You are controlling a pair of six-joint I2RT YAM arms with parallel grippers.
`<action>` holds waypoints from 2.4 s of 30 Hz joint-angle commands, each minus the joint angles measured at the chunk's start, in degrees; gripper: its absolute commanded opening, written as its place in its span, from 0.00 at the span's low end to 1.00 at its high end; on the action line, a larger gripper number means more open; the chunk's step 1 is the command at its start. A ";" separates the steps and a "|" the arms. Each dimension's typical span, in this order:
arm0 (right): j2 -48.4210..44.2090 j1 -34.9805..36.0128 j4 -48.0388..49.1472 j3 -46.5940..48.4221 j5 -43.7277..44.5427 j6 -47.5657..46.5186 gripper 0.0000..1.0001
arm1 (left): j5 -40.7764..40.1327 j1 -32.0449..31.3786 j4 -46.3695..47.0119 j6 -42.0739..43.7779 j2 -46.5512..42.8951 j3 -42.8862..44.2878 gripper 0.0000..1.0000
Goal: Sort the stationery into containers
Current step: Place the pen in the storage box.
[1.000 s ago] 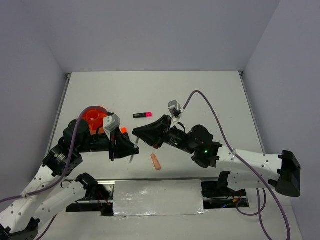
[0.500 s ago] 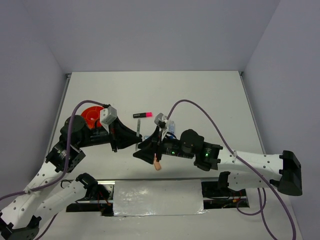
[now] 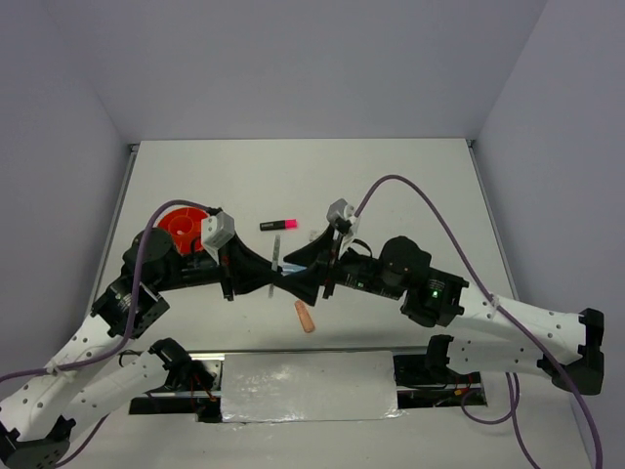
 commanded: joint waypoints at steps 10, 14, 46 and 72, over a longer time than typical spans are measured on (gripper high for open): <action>3.42 -6.57 0.81 11.26 -4.38 -4.00 0.57 | 3.02 -4.10 -2.72 1.68 0.79 1.74 0.00; 3.59 -6.66 0.73 10.48 -10.26 -3.82 0.55 | 1.00 -4.10 -3.78 2.21 0.62 2.36 0.00; 5.96 -10.17 7.38 0.74 27.26 3.81 0.00 | -41.21 -4.10 -26.14 -2.52 0.18 8.50 0.99; 69.84 -10.18 16.91 52.74 11.17 2.69 0.00 | -79.08 9.17 -30.33 -11.15 -13.01 4.73 0.99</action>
